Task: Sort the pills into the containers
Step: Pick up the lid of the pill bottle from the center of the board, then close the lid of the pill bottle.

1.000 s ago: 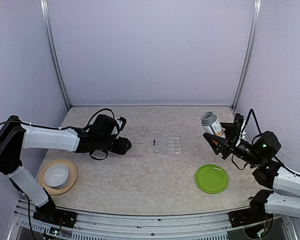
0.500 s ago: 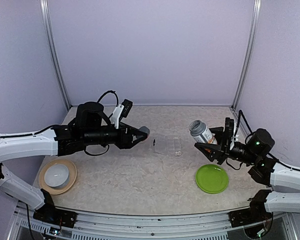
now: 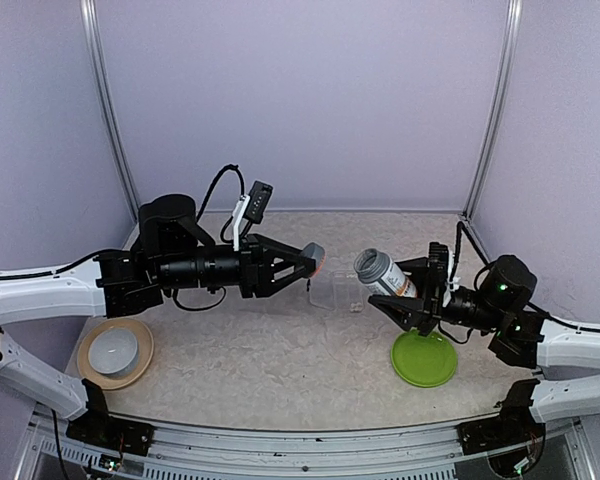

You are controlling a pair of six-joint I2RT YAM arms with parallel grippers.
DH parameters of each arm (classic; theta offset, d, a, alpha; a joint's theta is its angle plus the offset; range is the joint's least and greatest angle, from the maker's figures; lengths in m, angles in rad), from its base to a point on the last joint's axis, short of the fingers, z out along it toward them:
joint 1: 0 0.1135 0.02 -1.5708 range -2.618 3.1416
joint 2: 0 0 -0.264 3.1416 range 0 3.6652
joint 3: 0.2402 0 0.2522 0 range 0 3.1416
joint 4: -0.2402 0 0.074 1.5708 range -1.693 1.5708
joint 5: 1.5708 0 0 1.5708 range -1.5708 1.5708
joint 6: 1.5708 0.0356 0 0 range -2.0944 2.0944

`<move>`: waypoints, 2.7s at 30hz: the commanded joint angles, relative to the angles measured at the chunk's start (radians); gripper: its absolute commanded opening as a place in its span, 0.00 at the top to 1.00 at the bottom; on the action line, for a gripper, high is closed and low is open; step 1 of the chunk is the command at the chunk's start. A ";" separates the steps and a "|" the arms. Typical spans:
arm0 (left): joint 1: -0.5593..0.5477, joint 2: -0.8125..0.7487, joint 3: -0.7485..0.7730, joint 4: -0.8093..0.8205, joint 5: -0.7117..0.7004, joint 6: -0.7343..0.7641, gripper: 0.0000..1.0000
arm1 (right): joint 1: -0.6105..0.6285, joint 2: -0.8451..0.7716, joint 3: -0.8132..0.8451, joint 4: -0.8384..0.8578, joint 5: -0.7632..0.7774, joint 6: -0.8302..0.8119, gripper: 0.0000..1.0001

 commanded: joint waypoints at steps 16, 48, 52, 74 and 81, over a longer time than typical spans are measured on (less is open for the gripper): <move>-0.074 0.082 0.073 0.140 0.022 -0.073 0.54 | 0.139 0.083 0.087 -0.017 0.178 -0.083 0.98; -0.087 0.126 0.074 0.061 -0.069 -0.140 0.55 | 0.258 0.161 0.150 -0.100 0.458 -0.227 0.99; -0.083 0.138 0.072 0.058 -0.062 -0.156 0.54 | 0.287 0.162 0.147 -0.096 0.522 -0.263 0.99; -0.064 0.147 0.027 0.150 0.024 -0.194 0.55 | 0.430 0.207 0.134 0.047 0.777 -0.380 1.00; -0.064 0.139 0.038 0.116 0.071 -0.074 0.55 | 0.430 0.178 0.157 -0.063 0.700 -0.309 1.00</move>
